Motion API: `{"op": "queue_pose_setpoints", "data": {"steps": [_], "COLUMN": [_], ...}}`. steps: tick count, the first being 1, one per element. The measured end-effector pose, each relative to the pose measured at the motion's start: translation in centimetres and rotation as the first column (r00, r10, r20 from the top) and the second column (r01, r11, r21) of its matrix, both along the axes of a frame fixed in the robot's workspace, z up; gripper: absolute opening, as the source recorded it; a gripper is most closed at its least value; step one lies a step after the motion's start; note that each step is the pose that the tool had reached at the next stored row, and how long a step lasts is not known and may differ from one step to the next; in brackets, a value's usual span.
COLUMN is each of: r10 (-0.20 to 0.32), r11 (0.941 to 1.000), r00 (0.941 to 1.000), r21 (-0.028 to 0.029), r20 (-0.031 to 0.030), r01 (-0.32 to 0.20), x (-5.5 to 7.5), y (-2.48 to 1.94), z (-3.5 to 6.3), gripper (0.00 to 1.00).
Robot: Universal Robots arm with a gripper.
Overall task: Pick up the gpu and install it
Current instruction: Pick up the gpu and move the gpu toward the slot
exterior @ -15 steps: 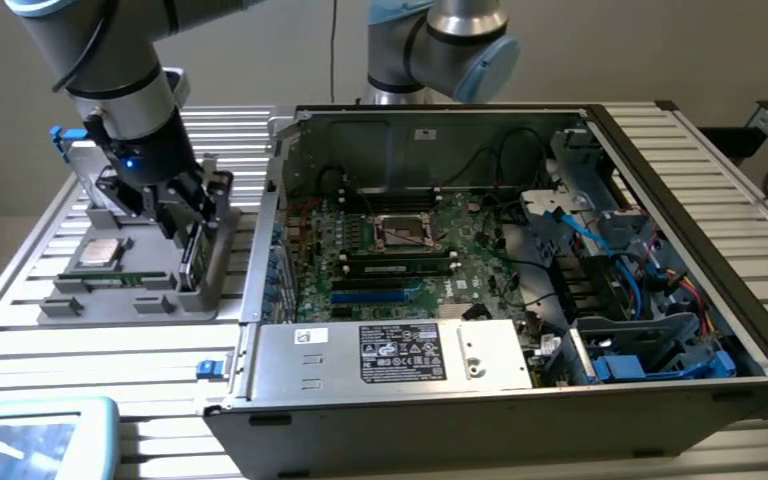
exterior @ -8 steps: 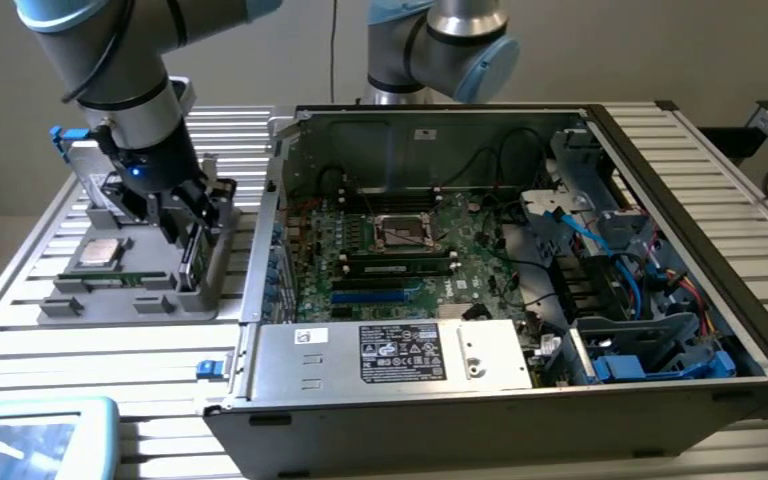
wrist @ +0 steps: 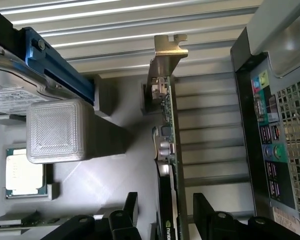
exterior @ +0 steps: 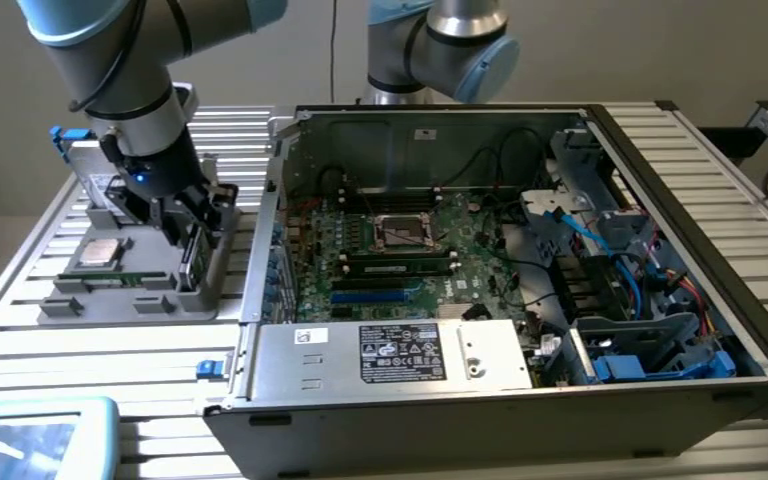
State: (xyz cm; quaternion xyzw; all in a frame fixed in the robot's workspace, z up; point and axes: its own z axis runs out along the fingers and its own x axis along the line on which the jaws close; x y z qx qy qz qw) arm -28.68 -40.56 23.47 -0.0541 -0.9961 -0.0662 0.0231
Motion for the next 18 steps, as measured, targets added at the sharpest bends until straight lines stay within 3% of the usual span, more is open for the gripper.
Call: {"op": "queue_pose_setpoints", "data": {"steps": [5,9,11,14,18], "r10": [-0.006,-0.007,-0.007,-0.007,-0.007], "r11": [1.0000,1.0000,0.9999,0.9996,0.9995], "r00": [1.0000,0.9999,0.9999,0.9999,0.9999], "r21": [0.0008,-0.0001,-0.0081,-0.0290,-0.0303], "r20": [-0.0018,-0.0083,-0.0098,-0.0095,-0.0096], "r01": [0.006,0.007,0.007,0.007,0.007], "x": [0.10,0.21,0.22,0.22,0.22], "y": [0.18,0.35,0.36,0.54,0.69], "z": [-0.35,-0.51,-0.50,-0.51,-0.50], "gripper": [0.56,0.56,0.56,0.56,0.56]}}
